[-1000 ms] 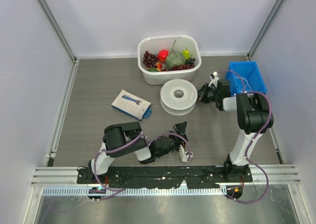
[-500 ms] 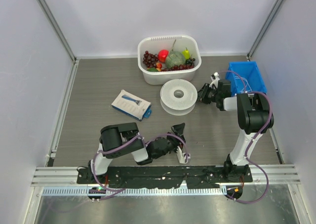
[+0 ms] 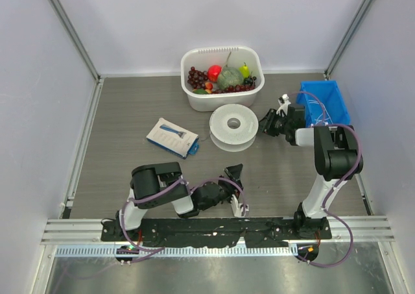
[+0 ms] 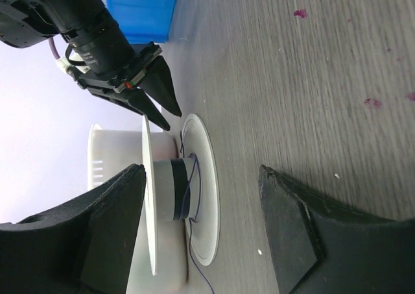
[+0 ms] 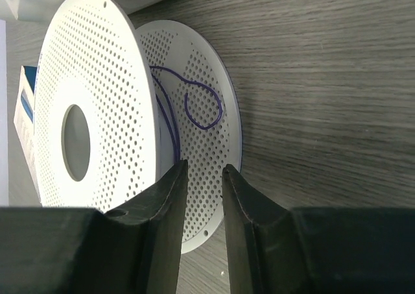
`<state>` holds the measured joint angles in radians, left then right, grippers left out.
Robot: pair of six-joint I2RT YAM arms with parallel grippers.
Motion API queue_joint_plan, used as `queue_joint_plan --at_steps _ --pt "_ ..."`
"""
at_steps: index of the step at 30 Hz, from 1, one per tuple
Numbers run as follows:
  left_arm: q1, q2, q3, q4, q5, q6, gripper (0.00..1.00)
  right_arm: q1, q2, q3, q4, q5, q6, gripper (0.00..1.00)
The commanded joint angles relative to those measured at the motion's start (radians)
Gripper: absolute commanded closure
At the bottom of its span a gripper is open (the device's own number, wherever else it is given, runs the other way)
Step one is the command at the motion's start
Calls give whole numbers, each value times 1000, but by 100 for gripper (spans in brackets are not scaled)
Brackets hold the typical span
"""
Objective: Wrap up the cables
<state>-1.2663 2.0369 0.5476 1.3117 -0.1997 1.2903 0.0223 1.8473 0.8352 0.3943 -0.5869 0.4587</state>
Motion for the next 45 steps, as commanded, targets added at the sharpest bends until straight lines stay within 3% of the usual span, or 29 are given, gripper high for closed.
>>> queue_joint_plan --at_steps 1,20,24,26,29,31,36,41,45 --pt "-18 -53 -17 233 16 -5 27 -1 -89 -13 -11 30 -43 66" --pt "-93 -150 -110 230 -9 -42 25 11 -341 -103 -288 200 -181 67" --pt "-119 -223 -127 175 -73 -89 21 10 -451 -133 -379 216 -195 66" --pt "-123 -301 -124 71 -113 -143 20 10 -506 -140 -432 220 -193 65" --pt "-123 -462 -98 -226 -165 -261 15 8 -588 -140 -492 229 -192 62" --pt "-122 -578 -66 -448 -182 -356 1 11 -652 -137 -531 231 -199 60" --pt "-98 -820 99 -978 -242 -664 0 13 -810 -97 -621 211 -236 53" --pt "137 -899 381 -1546 -101 -1026 0 30 -870 22 -640 191 -264 38" --pt "339 -885 552 -1778 -52 -1109 0 56 -846 125 -637 194 -288 26"
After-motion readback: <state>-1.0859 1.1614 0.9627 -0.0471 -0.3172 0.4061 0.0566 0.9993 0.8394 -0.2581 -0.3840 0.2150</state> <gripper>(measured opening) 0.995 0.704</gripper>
